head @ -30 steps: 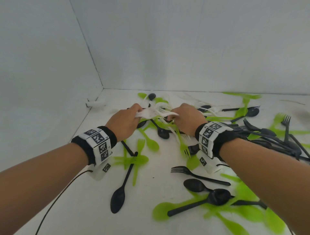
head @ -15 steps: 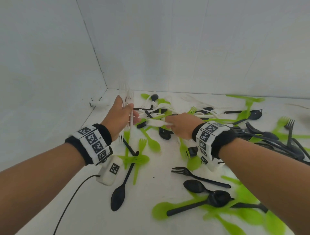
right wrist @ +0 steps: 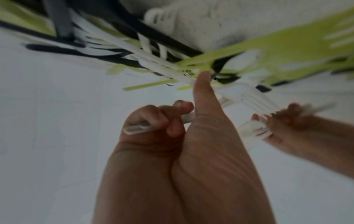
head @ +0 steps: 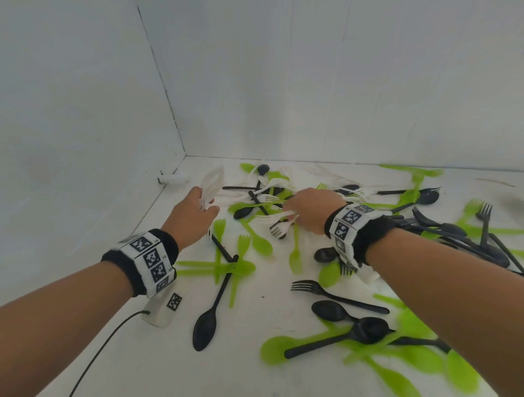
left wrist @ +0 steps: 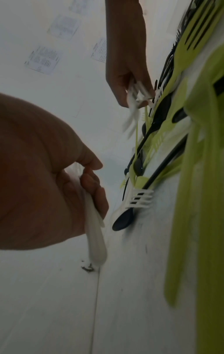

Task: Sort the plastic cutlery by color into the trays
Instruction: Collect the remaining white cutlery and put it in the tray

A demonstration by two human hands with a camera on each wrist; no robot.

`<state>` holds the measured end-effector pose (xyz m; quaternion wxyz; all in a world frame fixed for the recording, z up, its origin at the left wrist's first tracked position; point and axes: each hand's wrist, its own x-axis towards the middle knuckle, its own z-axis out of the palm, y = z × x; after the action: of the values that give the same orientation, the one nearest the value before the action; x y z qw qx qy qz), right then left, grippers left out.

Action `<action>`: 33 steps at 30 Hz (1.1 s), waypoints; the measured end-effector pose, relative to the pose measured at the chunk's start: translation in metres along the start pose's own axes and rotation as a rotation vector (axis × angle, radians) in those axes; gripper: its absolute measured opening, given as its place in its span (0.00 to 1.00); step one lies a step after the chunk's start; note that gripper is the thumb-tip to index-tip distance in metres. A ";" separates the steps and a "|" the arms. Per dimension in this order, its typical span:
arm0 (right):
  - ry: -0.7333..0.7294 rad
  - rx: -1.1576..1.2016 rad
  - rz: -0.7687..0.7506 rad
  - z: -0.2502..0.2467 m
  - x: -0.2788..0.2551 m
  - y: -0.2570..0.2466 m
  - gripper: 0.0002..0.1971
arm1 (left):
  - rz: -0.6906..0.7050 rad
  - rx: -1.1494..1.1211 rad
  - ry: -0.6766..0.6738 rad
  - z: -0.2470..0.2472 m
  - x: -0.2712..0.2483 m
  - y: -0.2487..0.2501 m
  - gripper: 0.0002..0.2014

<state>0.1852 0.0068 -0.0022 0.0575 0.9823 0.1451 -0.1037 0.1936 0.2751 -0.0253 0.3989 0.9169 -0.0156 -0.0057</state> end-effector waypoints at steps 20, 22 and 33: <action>0.019 0.737 0.277 0.026 0.049 -0.082 0.08 | -0.063 0.359 -0.170 -0.012 -0.014 -0.036 0.26; 0.037 0.877 0.286 0.029 0.057 -0.084 0.06 | -0.095 0.361 -0.184 -0.020 -0.012 -0.043 0.22; 0.083 0.841 0.228 0.026 0.068 -0.111 0.10 | 0.376 0.457 -0.229 -0.050 -0.027 -0.061 0.05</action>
<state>0.2115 0.1269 -0.0519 -0.3424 0.9333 -0.0167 -0.1073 0.1688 0.3542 -0.0359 0.1721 0.9572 -0.2307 -0.0316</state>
